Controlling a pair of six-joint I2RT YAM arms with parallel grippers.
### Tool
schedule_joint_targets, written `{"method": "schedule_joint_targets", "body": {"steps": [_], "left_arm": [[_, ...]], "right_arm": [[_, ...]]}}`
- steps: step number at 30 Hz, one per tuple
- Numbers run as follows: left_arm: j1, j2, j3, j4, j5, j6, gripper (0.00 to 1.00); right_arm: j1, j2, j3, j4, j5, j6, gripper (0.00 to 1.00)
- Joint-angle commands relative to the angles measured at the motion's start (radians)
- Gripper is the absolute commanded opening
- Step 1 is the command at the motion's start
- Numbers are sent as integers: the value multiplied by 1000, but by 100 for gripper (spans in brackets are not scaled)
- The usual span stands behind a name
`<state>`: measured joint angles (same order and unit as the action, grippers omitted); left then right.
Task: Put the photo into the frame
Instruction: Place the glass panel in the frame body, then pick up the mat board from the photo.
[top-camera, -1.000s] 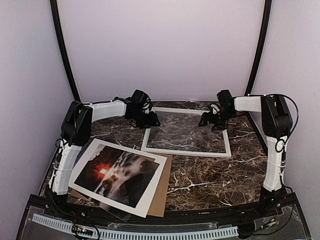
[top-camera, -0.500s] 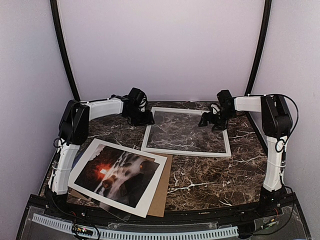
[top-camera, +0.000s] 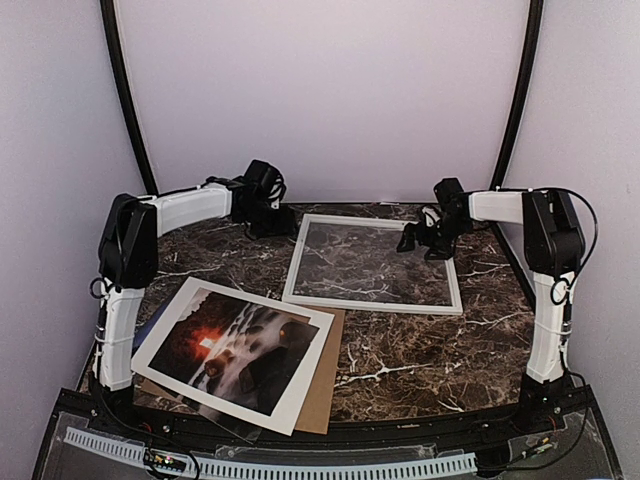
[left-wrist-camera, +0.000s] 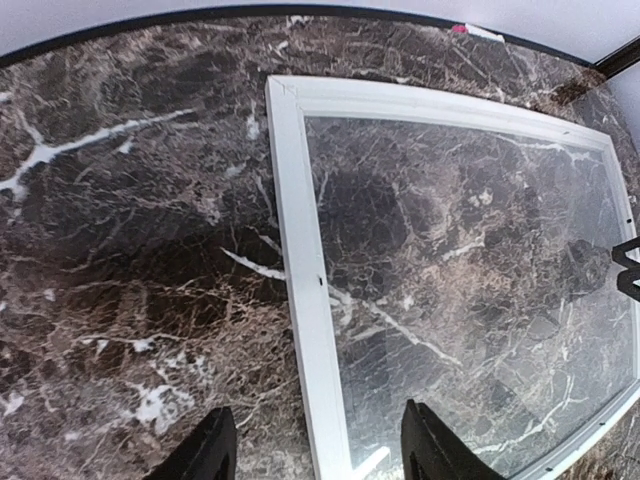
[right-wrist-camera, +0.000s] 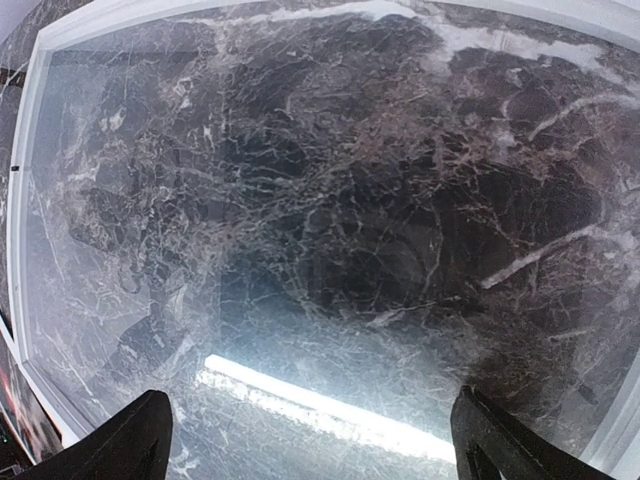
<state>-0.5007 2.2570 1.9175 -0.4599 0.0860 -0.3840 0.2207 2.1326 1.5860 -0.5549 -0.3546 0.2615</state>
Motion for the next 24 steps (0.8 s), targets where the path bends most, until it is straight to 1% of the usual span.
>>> {"method": "schedule_joint_targets", "body": {"steps": [1, 5, 8, 13, 17, 21, 23, 24], "left_arm": [[11, -172, -70, 0, -68, 48, 59], [19, -255, -143, -28, -125, 79, 59], [24, -326, -222, -39, -168, 92, 63], [32, -512, -473, -11, -171, 83, 65], [41, -634, -631, -26, -167, 54, 67], [72, -743, -785, -24, -138, 1, 69], [107, -794, -864, -14, -102, -39, 69], [130, -835, -918, 3, -53, -55, 69]], "right_arm": [[5, -64, 32, -8, 21, -5, 99], [13, -117, 12, 1, 24, 7, 99], [30, -166, -19, 14, 32, 17, 99], [100, -254, -93, 28, 50, 39, 99], [208, -308, -149, 34, 66, 78, 99], [373, -329, -196, 75, 69, 140, 99], [451, -310, -196, 90, 69, 168, 99], [486, -297, -192, 98, 66, 181, 98]]}}
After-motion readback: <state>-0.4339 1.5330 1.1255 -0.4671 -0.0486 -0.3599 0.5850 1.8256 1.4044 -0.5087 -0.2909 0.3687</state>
